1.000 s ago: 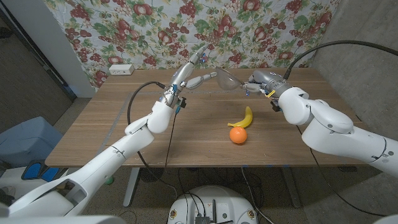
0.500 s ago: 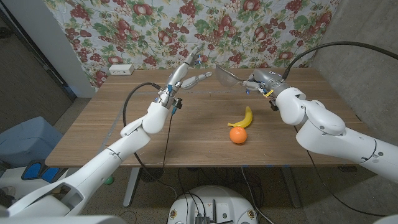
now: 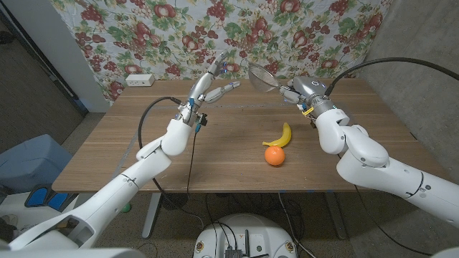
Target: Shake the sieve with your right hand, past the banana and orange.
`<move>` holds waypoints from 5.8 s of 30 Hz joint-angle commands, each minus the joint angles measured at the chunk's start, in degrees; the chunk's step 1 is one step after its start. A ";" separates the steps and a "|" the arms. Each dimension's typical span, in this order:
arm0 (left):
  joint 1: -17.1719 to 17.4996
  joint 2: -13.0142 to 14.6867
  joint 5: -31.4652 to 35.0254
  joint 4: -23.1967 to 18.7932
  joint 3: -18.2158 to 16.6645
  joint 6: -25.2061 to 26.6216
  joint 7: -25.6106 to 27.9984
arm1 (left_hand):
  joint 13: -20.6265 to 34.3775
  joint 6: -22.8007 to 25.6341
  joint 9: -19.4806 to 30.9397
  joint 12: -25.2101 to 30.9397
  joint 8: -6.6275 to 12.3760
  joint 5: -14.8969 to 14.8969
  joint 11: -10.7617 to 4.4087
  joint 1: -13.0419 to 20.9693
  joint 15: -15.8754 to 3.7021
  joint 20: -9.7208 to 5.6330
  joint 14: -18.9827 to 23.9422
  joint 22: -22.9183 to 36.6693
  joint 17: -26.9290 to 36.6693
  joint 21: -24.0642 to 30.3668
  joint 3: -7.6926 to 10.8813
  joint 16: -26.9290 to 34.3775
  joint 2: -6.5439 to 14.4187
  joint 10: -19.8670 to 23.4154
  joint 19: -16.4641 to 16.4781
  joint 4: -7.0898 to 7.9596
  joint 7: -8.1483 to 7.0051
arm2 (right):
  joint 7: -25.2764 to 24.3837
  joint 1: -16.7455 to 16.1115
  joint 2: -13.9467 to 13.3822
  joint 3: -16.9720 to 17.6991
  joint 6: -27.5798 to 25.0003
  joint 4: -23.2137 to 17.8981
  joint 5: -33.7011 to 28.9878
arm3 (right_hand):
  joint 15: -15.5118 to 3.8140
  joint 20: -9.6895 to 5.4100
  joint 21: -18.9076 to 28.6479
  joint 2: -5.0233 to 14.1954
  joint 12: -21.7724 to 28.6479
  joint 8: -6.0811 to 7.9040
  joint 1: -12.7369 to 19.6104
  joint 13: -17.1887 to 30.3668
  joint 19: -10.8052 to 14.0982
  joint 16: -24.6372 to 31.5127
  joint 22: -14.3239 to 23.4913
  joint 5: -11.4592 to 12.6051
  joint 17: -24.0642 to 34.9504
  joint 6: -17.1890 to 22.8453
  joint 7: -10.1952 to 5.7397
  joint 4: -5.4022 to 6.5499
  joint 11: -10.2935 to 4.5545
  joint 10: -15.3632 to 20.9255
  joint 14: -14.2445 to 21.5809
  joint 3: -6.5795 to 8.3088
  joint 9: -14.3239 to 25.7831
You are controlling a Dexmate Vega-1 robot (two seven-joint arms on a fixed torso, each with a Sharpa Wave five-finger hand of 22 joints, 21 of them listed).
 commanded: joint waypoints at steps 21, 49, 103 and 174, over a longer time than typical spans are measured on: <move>4.73 -0.58 -12.38 -0.85 -3.12 0.39 -3.70 | 0.10 1.48 0.03 1.48 1.77 0.02 1.30 -7.17 -1.29 -0.73 -1.38 0.35 0.30 -0.29 0.23 0.69 2.45 1.03 -0.51 2.58 6.13 | -5.18 -7.44 5.51 6.30 7.30 5.68 -8.68 | -4.48 -1.70 0.63 -0.01 3.53 1.27 -1.77 0.15 -0.78 0.32 -1.58 1.49 0.20 -0.16 -0.19 1.91 -1.79 -2.77 -1.31 1.46 -0.27; 7.38 -5.68 -31.15 3.87 -5.39 -6.57 -10.97 | -0.60 5.43 -0.49 0.60 0.63 -0.50 1.34 -16.50 -1.07 -3.94 -4.97 0.08 -0.38 -1.29 2.50 -0.25 9.94 0.51 -2.63 7.54 6.63 | -9.25 -10.79 6.76 11.10 13.13 8.92 -4.89 | -4.47 -1.85 2.31 -0.33 7.95 2.79 -2.85 0.11 -1.20 0.42 -3.26 2.06 0.23 -0.48 -0.10 2.63 -1.74 -3.86 -1.22 2.94 -0.51; 5.77 -6.64 -35.10 6.23 -5.61 -6.31 -14.63 | -0.79 5.14 -0.52 0.53 0.47 -0.56 1.43 -18.38 -0.97 -3.43 -6.00 -0.19 -1.10 -1.45 3.38 -0.19 9.00 -0.46 -2.27 6.91 5.04 | 0.65 -4.71 6.30 4.47 19.52 18.08 -17.11 | -4.47 -2.14 5.28 -0.73 14.03 4.94 -3.72 -0.06 -2.06 0.45 -5.79 1.68 0.16 -0.54 -0.31 2.06 -1.68 -5.18 -1.24 4.74 -2.34; 3.93 -7.25 -36.16 8.75 -5.29 -7.25 -15.60 | -0.85 5.41 -0.54 0.64 0.42 -0.52 1.44 -20.02 -1.18 -3.51 -6.34 -0.28 -1.26 -1.69 4.67 -0.08 9.10 -0.70 -2.17 6.14 5.73 | -11.65 -6.89 6.64 12.16 25.19 17.99 9.96 | -4.44 -2.26 8.98 -0.62 16.43 7.84 -4.65 -0.06 -2.56 0.48 -8.22 0.86 0.18 -1.25 0.09 1.45 -1.75 -5.10 -0.30 6.49 -3.10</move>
